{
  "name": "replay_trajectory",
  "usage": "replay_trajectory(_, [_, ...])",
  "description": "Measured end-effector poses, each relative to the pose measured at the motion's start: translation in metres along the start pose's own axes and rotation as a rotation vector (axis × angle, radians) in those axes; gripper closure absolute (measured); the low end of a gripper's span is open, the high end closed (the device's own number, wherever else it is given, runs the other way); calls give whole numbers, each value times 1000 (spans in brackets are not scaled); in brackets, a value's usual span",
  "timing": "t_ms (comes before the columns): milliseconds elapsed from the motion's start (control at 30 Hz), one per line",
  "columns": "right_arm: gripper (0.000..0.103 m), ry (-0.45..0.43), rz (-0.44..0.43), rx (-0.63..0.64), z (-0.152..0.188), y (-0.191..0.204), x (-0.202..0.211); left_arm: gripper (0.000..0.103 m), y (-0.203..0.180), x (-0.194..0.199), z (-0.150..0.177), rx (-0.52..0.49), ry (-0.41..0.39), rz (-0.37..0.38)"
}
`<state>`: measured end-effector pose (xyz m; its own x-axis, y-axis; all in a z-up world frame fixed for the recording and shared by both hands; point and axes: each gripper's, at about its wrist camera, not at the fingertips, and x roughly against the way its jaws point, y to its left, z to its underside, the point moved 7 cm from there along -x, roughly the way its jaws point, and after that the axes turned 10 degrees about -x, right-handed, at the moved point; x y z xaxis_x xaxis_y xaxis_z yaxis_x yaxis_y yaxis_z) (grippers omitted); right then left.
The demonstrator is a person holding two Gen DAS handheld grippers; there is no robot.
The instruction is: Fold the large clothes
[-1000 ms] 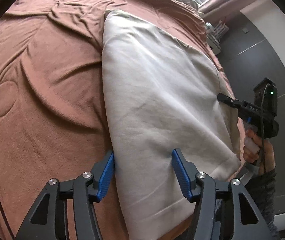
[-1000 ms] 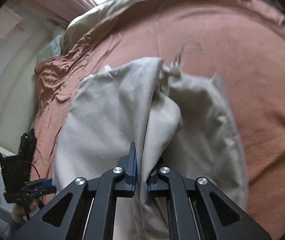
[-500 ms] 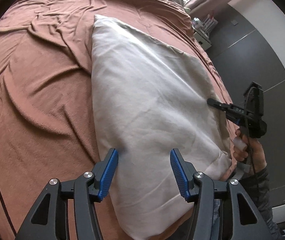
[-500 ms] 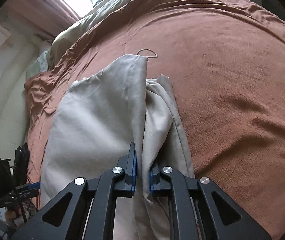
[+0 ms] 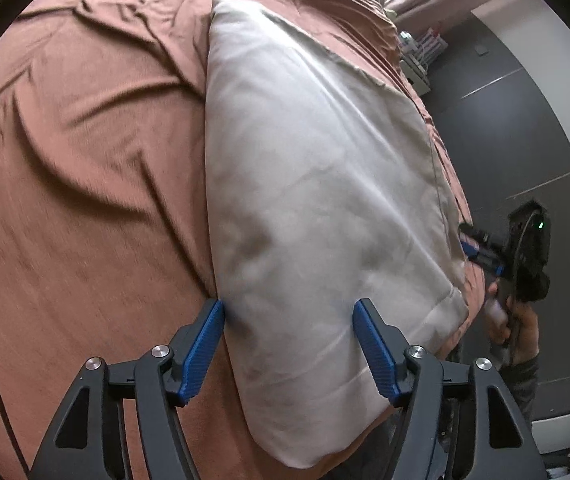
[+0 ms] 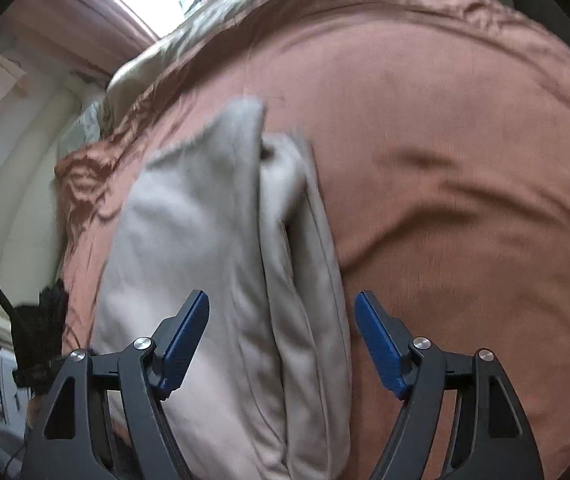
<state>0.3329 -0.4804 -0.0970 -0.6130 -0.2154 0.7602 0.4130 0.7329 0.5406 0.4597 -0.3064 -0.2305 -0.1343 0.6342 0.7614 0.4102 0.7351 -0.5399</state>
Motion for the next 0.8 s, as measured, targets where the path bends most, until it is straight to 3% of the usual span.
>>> replay_trajectory(100, [29,59,6,-17,23,-10,-11,33,1,0,6,14,-8,8])
replay_trajectory(267, [30,115,-55,-43,50,-15,-23,25,3,-9,21,66,18,65])
replay_trajectory(333, [47,116,-79,-45,53,-13,-23,26,0,-12,26,74,17,90])
replay_trajectory(367, [60,128,-108,-65,52,-11,-26,27,-1,-13,27,72,16,92])
replay_trajectory(433, [68,116,-127,-78,50,-12,-26,44,-2,-11,26,63,18,74])
replay_trajectory(533, [72,98,-148,-87,51,-12,-25,61,-1,-1,25,45,20,53])
replay_trajectory(800, [73,94,-164,-58,80,-4,-20,70,1,34,32,5,9,36])
